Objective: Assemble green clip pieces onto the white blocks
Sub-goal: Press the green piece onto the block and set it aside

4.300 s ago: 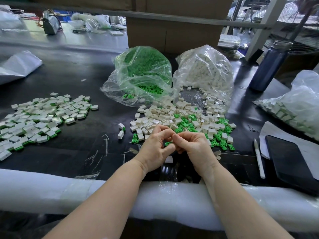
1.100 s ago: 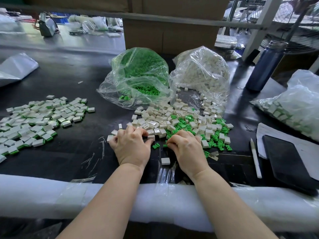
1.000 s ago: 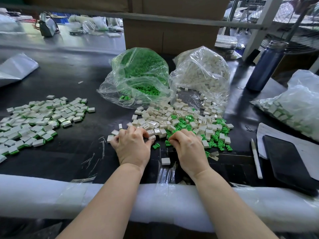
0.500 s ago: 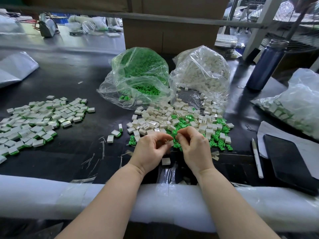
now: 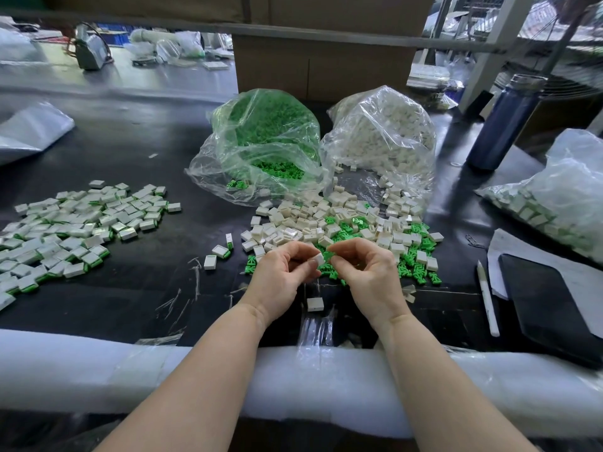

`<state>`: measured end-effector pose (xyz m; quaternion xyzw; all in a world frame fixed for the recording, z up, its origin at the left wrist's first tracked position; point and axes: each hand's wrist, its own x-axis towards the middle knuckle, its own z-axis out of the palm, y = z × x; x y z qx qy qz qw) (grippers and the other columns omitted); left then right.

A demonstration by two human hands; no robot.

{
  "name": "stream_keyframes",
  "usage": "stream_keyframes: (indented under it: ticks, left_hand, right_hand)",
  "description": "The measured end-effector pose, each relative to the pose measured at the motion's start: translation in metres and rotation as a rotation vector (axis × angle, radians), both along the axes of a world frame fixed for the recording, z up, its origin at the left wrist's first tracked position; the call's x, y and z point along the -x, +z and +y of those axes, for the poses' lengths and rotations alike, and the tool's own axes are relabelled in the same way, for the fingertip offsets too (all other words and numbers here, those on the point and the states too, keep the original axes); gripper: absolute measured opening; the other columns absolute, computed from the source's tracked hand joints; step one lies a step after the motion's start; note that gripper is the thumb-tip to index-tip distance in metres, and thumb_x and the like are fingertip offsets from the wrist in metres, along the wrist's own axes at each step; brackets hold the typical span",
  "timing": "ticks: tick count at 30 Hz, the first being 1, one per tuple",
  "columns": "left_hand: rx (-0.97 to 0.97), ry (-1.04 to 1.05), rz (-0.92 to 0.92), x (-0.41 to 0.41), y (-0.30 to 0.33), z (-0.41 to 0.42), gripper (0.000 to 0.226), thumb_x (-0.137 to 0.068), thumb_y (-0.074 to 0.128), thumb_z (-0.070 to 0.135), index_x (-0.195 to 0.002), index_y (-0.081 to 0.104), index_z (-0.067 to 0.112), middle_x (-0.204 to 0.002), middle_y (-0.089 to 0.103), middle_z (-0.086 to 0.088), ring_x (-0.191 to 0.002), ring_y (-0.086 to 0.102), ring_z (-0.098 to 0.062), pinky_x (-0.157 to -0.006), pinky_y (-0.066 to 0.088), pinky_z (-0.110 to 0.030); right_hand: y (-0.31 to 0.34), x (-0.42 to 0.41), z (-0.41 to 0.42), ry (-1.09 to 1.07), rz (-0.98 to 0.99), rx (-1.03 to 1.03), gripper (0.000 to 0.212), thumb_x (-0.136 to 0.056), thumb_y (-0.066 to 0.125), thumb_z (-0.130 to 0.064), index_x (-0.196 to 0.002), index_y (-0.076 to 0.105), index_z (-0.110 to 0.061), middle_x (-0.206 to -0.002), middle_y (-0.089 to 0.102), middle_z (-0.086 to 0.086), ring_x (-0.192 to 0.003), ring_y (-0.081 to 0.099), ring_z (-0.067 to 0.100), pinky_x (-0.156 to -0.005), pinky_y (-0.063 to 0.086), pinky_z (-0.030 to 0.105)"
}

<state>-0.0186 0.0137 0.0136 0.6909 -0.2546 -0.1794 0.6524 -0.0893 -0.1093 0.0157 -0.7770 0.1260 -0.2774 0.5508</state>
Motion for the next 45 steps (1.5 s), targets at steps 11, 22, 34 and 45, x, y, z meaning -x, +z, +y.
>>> stream_keyframes:
  ticks: [11,22,34,45]
  left_hand:
    - [-0.01,-0.038,-0.041,0.0001,-0.0001,0.0022,0.018,-0.091,0.055,0.004,-0.103,0.061,0.015,-0.084,0.06,-0.004,-0.074,0.064,-0.008,-0.075,0.053,-0.018]
    - [-0.002,-0.024,-0.078,-0.0019,-0.0051,0.0018,0.015,-0.086,0.062,0.007,-0.092,0.06,0.021,-0.084,0.065,-0.001,-0.082,0.062,-0.01,-0.081,0.05,-0.018]
    - [0.158,0.027,0.109,-0.0053,-0.0077,0.0015,0.013,-0.084,0.062,0.001,-0.086,0.063,0.014,-0.082,0.067,-0.005,-0.079,0.069,-0.016,-0.073,0.057,-0.026]
    - [0.097,0.019,0.113,-0.0038,-0.0043,0.0009,0.008,-0.085,0.062,0.002,-0.088,0.062,0.009,-0.083,0.069,-0.012,-0.07,0.069,-0.014,-0.065,0.055,-0.02]
  right_hand:
    - [-0.0017,0.0001,-0.0009,-0.038,-0.012,0.059,0.028,-0.079,0.068,0.003,-0.074,0.064,-0.024,-0.071,0.065,-0.007,-0.066,0.059,0.0,-0.065,0.049,0.012]
    - [-0.0012,0.0,0.0001,-0.059,-0.012,0.062,0.024,-0.079,0.068,0.003,-0.075,0.065,-0.02,-0.069,0.064,-0.011,-0.065,0.058,-0.003,-0.064,0.046,0.009]
    - [0.0014,0.0005,0.0013,-0.022,-0.009,-0.011,0.019,-0.076,0.07,0.004,-0.074,0.068,-0.014,-0.07,0.067,-0.003,-0.065,0.062,0.004,-0.064,0.05,0.012]
    - [0.0019,0.0015,0.0029,0.038,0.023,-0.034,0.017,-0.076,0.072,0.003,-0.071,0.068,-0.013,-0.069,0.067,0.001,-0.064,0.061,0.006,-0.063,0.05,0.016]
